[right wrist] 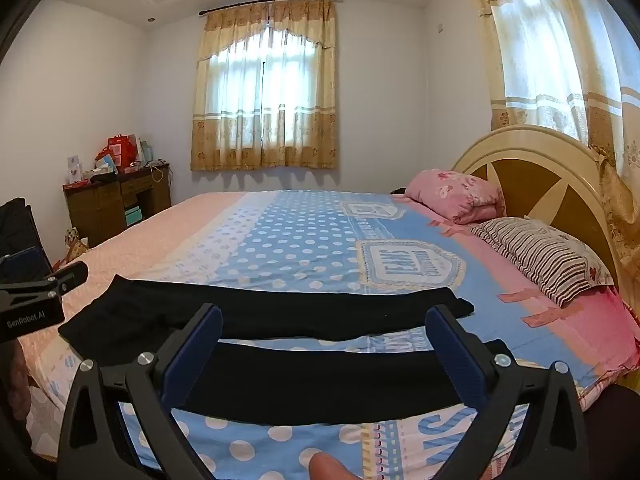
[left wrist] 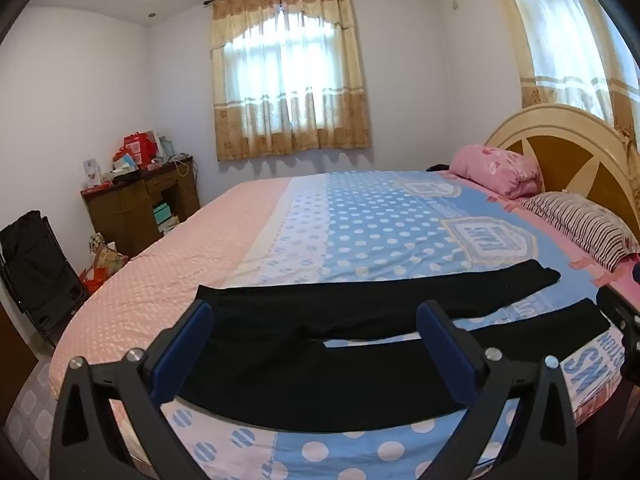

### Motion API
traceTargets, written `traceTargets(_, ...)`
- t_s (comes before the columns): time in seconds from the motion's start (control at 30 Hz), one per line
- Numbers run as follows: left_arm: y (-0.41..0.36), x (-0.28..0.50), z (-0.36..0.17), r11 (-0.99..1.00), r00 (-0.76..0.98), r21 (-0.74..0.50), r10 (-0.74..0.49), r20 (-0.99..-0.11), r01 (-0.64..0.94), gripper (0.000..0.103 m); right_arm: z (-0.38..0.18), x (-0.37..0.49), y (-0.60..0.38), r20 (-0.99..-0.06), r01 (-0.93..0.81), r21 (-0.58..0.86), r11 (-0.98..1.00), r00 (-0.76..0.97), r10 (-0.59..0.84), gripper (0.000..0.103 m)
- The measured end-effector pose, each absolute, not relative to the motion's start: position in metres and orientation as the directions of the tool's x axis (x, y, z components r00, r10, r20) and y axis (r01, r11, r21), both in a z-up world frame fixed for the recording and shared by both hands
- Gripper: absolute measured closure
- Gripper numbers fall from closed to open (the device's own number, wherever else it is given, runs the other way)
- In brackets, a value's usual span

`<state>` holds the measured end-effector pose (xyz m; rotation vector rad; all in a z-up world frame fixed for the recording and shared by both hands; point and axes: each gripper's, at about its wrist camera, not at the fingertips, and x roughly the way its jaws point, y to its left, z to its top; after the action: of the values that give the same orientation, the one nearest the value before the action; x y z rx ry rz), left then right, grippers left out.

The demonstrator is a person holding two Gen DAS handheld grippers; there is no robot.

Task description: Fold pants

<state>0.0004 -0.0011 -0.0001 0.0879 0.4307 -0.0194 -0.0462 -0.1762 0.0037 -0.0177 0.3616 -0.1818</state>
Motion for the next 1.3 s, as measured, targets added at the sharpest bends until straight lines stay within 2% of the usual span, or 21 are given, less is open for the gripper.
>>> traceTargets(1.3, 0.005, 0.004, 0.000, 0.997, 0.917, 0.070, 0.006, -0.399, 0.024, 0.000, 0.002, -0.044, -0.174, -0.354, 0.174, -0.053, 0.983, 0.917, -0.181, 0.001)
